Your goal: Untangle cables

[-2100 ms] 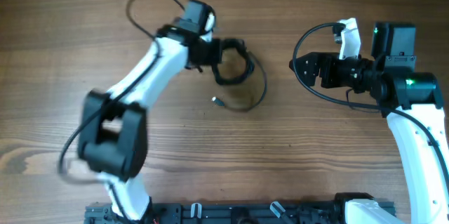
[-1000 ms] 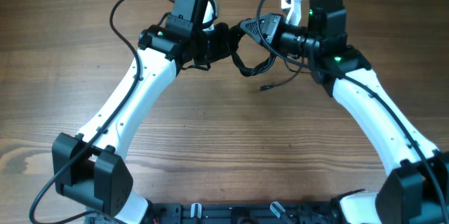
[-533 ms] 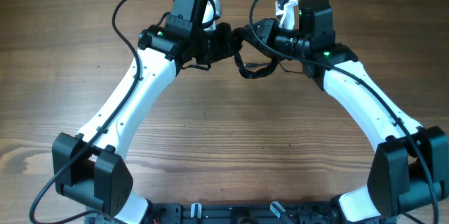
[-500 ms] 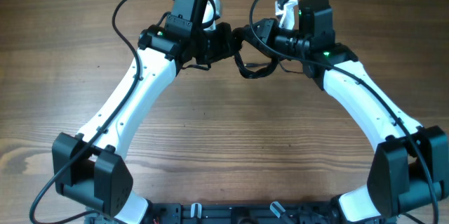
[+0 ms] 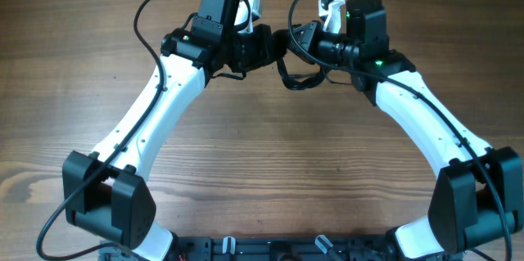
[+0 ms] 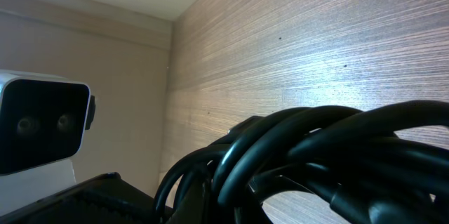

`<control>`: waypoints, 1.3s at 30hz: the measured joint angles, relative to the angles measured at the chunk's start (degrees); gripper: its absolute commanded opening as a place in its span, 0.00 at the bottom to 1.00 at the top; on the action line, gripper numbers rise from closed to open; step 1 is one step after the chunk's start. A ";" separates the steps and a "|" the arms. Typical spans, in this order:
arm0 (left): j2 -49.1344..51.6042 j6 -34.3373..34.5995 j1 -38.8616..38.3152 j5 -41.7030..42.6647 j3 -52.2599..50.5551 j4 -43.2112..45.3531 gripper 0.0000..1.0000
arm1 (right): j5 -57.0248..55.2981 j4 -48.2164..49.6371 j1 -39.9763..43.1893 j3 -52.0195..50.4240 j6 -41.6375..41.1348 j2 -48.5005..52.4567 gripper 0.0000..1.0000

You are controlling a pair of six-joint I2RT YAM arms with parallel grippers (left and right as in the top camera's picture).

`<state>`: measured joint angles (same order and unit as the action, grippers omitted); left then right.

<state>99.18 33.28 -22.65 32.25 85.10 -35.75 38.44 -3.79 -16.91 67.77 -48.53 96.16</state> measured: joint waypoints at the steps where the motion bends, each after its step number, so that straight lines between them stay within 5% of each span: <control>1: 0.00 0.00 0.00 0.04 0.00 0.02 0.04 | 0.42 -0.11 0.28 0.00 0.22 0.00 0.04; 12: -0.04 -1.25 -2.34 -0.57 1.27 -1.81 0.04 | 19.58 -5.42 9.29 -0.02 7.52 -0.37 0.04; 21: -0.42 -1.27 -2.40 -1.09 1.92 -3.52 0.04 | 22.18 -9.46 14.95 -0.09 11.15 -4.81 0.04; 31: -0.39 -3.45 -0.81 -9.73 0.48 -11.06 0.04 | 33.11 9.46 23.39 0.13 2.21 -7.67 0.05; 36: -0.39 -5.27 -0.85 -9.05 0.42 -8.98 0.04 | 31.87 -0.22 22.91 0.37 4.74 -7.74 0.07; 39: -0.39 -9.57 -0.85 -4.83 0.39 -4.20 0.04 | 26.67 -10.88 21.79 0.44 10.58 -7.74 0.25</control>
<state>98.78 23.70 -23.51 27.42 85.49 -39.94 65.10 -14.68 4.89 68.20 -37.95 88.42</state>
